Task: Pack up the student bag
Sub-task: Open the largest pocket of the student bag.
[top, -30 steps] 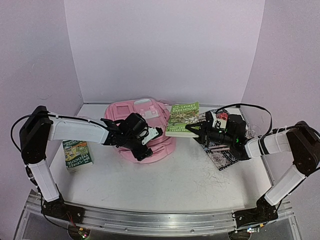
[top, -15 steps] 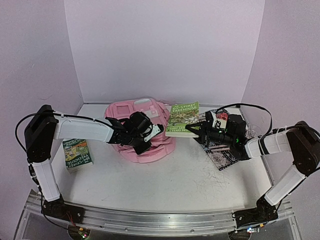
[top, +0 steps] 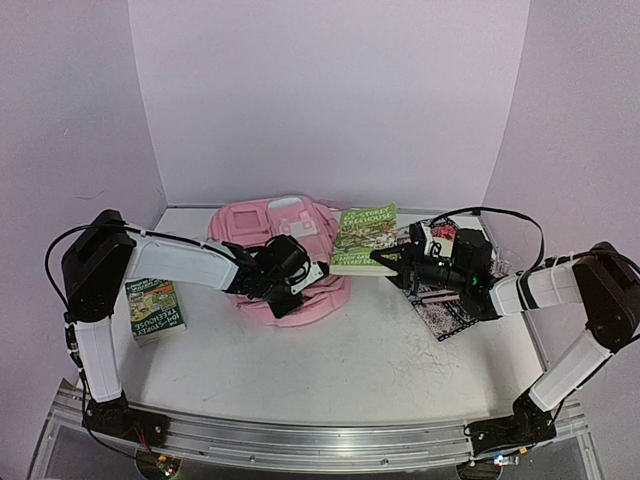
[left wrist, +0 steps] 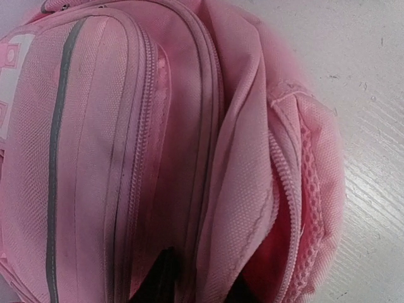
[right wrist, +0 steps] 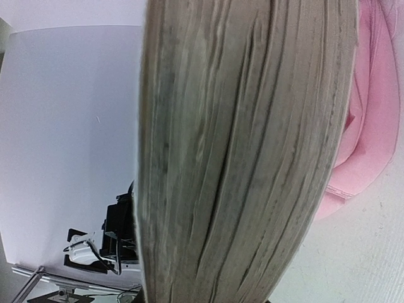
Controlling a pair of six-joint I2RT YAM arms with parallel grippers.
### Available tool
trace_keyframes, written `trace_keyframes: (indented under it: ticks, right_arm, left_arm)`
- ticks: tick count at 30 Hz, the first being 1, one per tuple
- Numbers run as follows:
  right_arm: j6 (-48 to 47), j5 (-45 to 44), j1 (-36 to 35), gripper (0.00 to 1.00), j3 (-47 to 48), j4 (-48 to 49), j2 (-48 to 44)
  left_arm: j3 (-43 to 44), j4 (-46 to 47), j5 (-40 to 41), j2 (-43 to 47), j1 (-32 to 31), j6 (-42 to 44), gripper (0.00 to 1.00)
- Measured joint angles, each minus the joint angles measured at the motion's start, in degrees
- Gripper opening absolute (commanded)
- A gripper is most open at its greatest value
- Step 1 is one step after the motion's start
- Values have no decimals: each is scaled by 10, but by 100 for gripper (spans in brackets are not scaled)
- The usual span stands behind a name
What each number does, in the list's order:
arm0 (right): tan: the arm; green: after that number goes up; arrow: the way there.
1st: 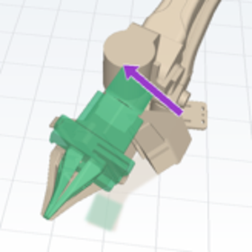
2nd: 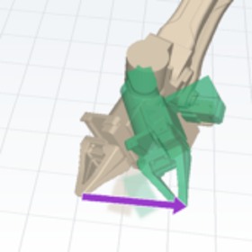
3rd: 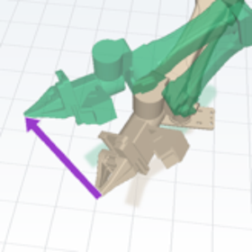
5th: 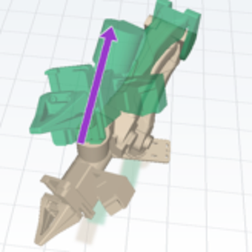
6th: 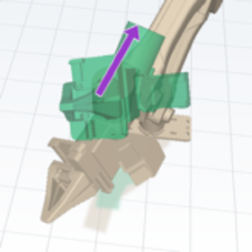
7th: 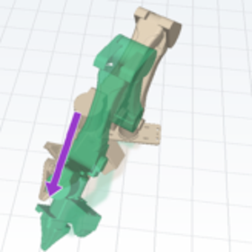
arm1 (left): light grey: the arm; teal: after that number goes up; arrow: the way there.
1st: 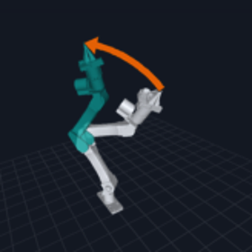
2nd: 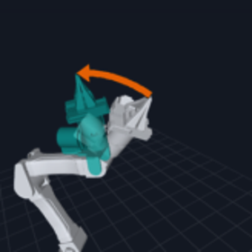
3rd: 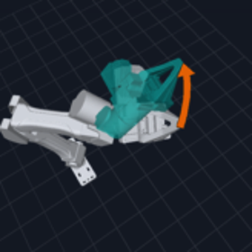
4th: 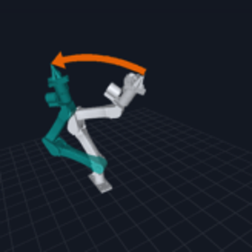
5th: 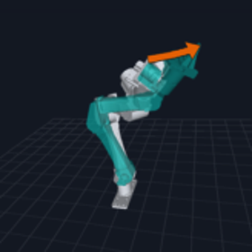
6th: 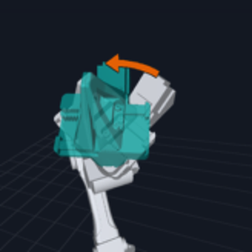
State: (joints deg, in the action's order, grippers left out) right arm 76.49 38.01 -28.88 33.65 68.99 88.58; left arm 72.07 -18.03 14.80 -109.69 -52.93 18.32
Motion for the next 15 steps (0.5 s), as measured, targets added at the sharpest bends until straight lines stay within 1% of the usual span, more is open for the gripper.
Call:
trace_keyframes:
  ticks: [1,7,15]
  right_arm:
    - [0,0,0,0,0,0,0]
    - [-2,2,0,0,-9,0,-6]
    - [-14,5,0,0,-35,-1,-52]
  left_arm:
    - [2,-1,4,0,0,-1,0]
    - [23,-27,16,8,0,1,0]
    - [58,-61,54,44,0,-2,0]
